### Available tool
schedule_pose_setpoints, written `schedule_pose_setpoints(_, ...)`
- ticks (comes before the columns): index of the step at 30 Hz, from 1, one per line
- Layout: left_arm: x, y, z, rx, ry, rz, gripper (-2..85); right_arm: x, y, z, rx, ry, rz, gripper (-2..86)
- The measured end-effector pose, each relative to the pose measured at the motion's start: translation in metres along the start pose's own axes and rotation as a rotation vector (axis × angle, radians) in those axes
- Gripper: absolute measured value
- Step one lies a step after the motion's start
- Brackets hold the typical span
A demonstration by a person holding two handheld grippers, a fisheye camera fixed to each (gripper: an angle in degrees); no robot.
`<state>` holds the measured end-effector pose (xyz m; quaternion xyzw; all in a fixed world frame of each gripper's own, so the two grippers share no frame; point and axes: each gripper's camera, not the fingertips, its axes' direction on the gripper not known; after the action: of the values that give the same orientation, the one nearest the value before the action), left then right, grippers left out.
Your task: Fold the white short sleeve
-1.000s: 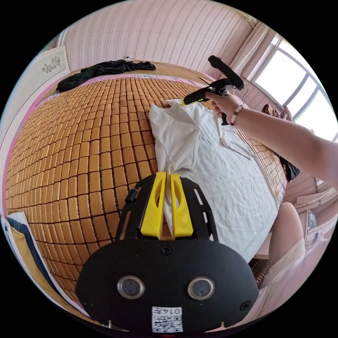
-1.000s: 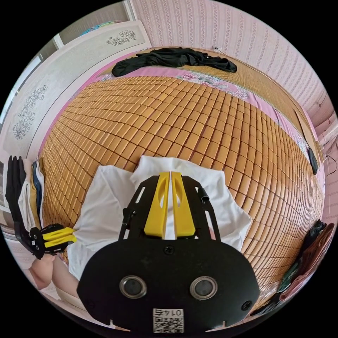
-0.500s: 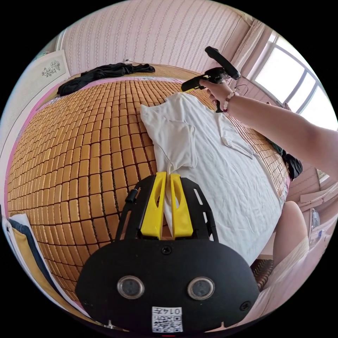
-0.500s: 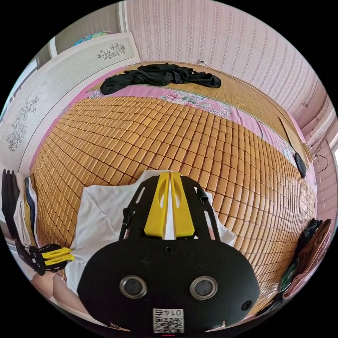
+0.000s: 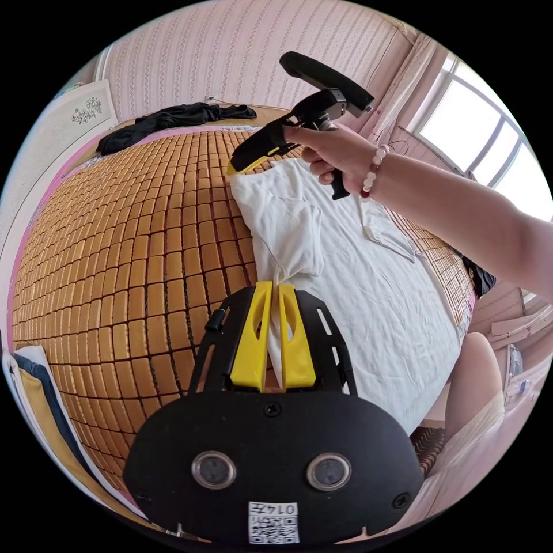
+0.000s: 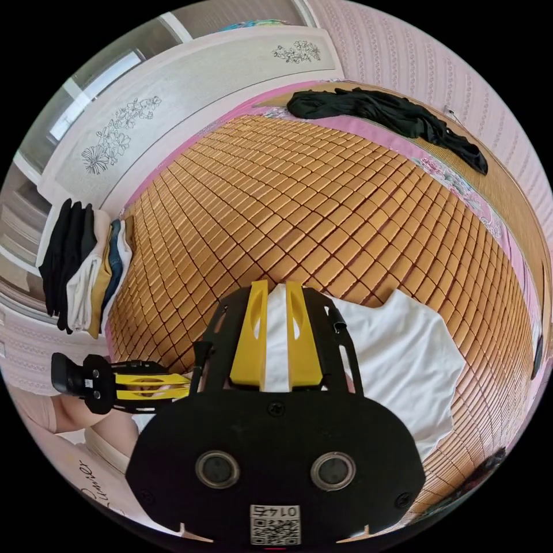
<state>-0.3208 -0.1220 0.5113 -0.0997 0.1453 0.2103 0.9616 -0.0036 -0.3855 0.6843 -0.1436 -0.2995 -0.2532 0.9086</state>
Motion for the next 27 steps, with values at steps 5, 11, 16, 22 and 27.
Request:
schedule_pose_setpoints(5, -0.005, -0.007, -0.006, 0.014, -0.008, -0.011, -0.7, 0.024, 0.003, -0.023, 0.061, -0.088, 0.050, -0.1)
schedule_pose_setpoints(11, -0.019, -0.016, -0.008, 0.006, -0.001, -0.018, 2.3, 0.047, -0.005, -0.026, -0.030, -0.220, 0.038, 5.2)
schedule_pose_setpoints(16, -0.037, -0.024, -0.023, -0.019, 0.037, -0.009, 6.1, 0.090, 0.028, -0.112, 0.199, -0.205, 0.080, 11.3)
schedule_pose_setpoints(22, -0.080, -0.066, -0.041, 0.039, 0.020, -0.023, 6.3, 0.183, 0.148, -0.170, 0.155, 0.155, 0.329, 9.0)
schedule_pose_setpoints(27, -0.109, -0.121, -0.016, 0.087, 0.142, -0.163, 6.3, 0.220, 0.195, -0.166, 0.092, -0.004, 0.426, 13.3)
